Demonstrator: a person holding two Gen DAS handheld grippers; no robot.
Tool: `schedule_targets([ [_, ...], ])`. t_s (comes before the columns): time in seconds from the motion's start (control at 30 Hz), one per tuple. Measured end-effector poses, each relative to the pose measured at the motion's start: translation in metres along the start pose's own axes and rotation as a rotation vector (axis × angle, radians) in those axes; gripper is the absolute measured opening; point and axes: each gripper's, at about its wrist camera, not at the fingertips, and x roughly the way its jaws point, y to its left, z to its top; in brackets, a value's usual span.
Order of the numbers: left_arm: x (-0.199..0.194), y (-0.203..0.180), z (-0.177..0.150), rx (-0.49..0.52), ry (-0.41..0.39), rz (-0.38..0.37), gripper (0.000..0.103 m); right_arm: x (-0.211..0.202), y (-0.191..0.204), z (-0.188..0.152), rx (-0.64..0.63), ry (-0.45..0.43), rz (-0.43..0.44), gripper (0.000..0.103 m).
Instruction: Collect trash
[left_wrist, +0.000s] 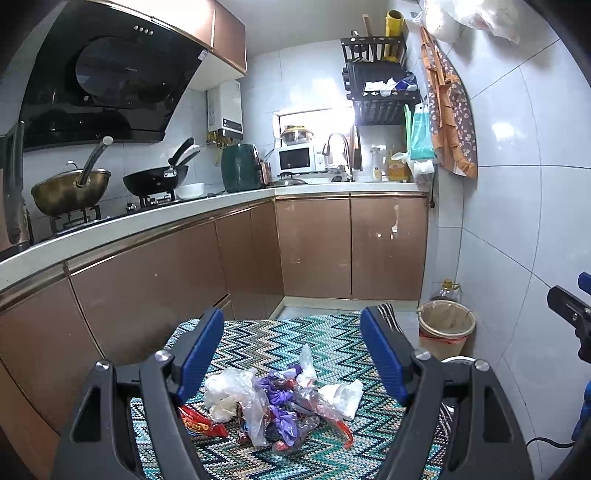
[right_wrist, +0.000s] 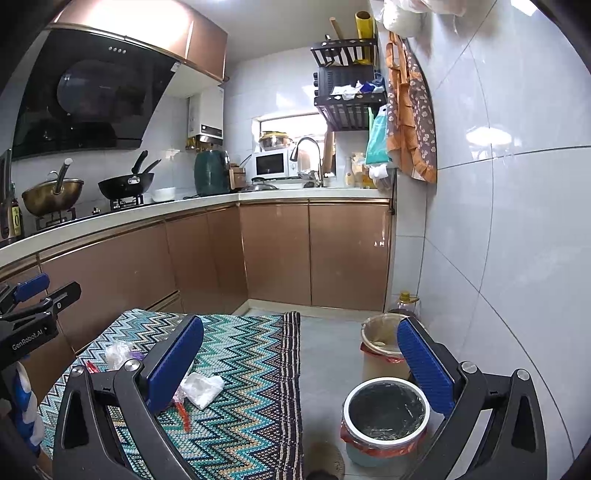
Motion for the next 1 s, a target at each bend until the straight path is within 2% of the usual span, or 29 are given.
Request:
schedule_targets([
  [0.27,0.015,-0.005,0.002,0.011,0.013,0.005,0.075,0.012,-0.002,-0.001,0.011,0.006,-0.001,0.103],
  [1.0,0.042,-0.003,-0.004,-0.005,0.045,-0.052,0.075,0.041,0.001,-0.007,0.018,0.046,-0.018,0.103],
])
